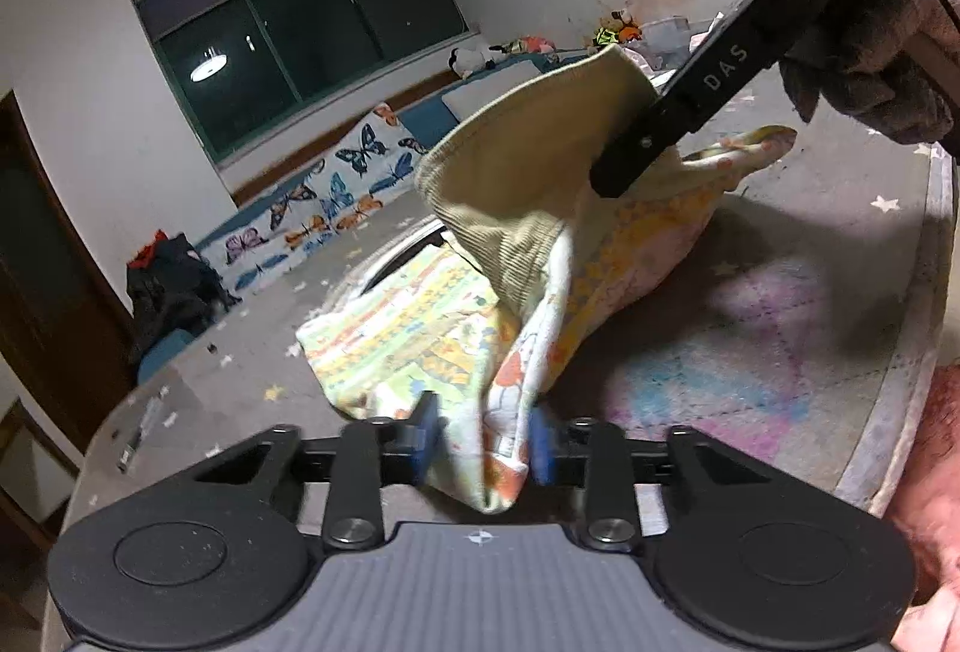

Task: Fold clothes

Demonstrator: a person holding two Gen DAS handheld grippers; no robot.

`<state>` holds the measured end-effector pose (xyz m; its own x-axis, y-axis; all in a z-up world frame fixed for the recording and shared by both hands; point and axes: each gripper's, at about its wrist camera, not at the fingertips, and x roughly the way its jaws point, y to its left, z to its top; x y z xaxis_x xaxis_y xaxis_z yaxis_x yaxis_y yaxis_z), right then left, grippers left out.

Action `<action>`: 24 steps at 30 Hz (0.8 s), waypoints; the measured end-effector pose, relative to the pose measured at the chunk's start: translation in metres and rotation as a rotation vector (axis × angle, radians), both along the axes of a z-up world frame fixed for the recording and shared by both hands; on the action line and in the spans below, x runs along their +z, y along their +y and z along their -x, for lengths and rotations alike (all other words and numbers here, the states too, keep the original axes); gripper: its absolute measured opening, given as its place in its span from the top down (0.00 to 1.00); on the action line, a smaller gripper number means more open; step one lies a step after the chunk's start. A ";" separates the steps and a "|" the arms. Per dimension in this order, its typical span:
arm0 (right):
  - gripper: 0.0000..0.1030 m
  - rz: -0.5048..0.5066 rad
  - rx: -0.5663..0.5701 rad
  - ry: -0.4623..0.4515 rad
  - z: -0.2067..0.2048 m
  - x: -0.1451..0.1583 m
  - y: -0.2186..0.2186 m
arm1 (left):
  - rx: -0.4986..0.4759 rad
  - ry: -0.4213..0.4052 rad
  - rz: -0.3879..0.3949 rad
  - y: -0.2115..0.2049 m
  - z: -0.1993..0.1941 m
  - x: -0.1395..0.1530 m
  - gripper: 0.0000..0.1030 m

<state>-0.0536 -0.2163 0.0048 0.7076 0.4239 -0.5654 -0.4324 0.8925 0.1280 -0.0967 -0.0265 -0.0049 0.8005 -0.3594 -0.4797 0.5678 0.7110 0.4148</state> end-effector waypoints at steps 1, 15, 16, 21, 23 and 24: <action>0.90 -0.005 -0.004 -0.003 0.001 0.000 -0.001 | -0.003 -0.005 0.003 0.001 0.000 0.001 0.79; 0.93 -0.005 0.047 -0.062 0.063 0.020 -0.012 | -0.082 0.044 0.130 0.022 0.039 0.044 0.95; 0.93 -0.001 0.061 -0.060 0.072 0.023 -0.013 | -0.090 0.060 0.139 0.024 0.046 0.048 0.94; 0.93 0.013 0.128 -0.032 0.121 0.043 -0.015 | -0.127 0.150 0.189 0.033 0.085 0.072 0.94; 0.93 0.013 0.149 -0.030 0.133 0.052 -0.015 | -0.126 0.172 0.196 0.034 0.090 0.078 0.94; 0.93 0.015 0.156 -0.030 0.134 0.055 -0.015 | -0.125 0.176 0.199 0.035 0.090 0.079 0.94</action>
<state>-0.1878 -0.2310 0.0603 0.6501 0.5219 -0.5522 -0.5695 0.8158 0.1006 -0.1868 0.0085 0.0746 0.6551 -0.5505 -0.5175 0.7067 0.6887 0.1620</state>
